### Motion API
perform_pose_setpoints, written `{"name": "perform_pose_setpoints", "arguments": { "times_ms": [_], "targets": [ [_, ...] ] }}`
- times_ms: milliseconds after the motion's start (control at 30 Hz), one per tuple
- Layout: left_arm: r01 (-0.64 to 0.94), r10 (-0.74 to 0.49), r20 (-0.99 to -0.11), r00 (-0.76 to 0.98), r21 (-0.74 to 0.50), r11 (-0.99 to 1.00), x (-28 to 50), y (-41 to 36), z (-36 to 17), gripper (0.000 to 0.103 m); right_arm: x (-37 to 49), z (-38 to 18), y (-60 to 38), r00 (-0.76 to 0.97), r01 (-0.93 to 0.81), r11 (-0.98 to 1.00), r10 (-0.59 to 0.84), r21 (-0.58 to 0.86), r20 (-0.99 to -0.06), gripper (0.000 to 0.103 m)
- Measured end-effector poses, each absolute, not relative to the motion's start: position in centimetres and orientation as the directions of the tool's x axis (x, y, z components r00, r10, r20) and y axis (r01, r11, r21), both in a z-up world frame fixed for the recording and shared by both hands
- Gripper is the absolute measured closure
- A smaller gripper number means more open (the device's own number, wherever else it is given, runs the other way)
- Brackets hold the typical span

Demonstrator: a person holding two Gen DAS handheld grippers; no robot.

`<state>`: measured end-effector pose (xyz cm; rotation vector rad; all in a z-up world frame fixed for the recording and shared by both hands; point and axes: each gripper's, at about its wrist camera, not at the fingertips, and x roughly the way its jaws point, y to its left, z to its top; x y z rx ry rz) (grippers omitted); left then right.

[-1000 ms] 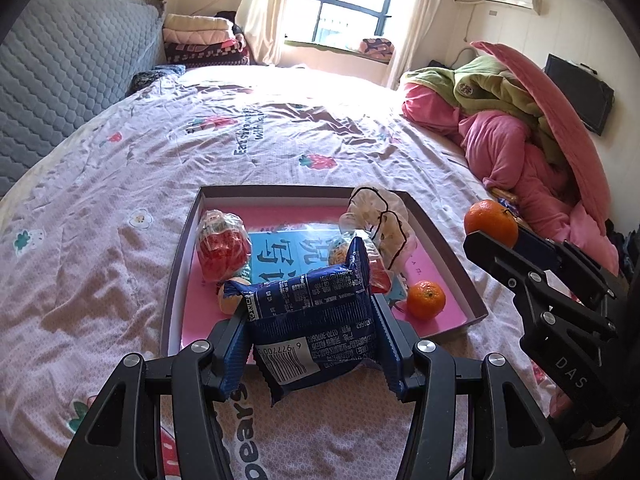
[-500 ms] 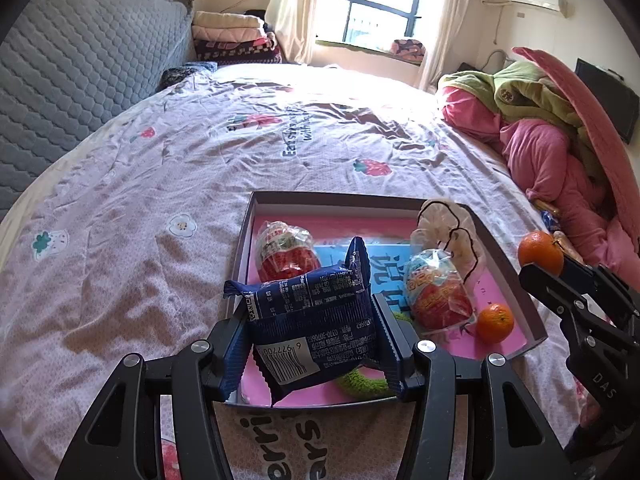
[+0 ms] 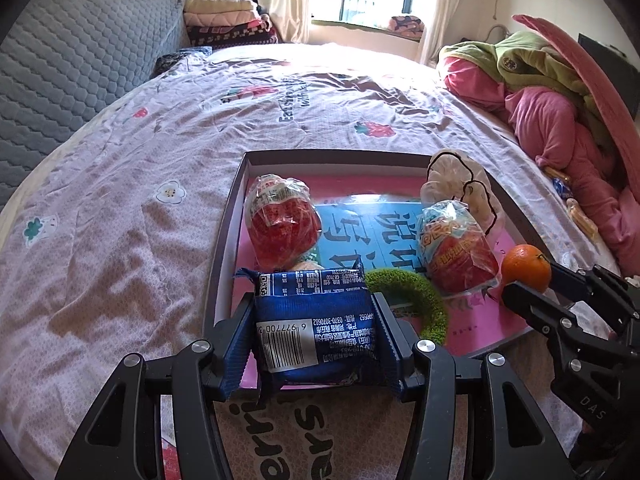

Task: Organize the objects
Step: 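Carry the blue snack bag over the pink box while the right gripper carries the orange there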

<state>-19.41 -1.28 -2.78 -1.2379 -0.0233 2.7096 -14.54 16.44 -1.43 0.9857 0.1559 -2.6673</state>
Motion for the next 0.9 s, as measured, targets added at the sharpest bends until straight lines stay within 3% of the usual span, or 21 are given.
{"name": "perform_pose_setpoints", "arguments": {
  "times_ms": [900],
  "targets": [
    [-0.149, 0.144, -0.755, -0.640, -0.062, -0.987, -19.5, -0.8, -3.4, 0.046, -15.2, -3.3, 15.8, -0.655, 0.317, -0.947, -0.257, 0.051, -0.711, 0.065]
  ]
}}
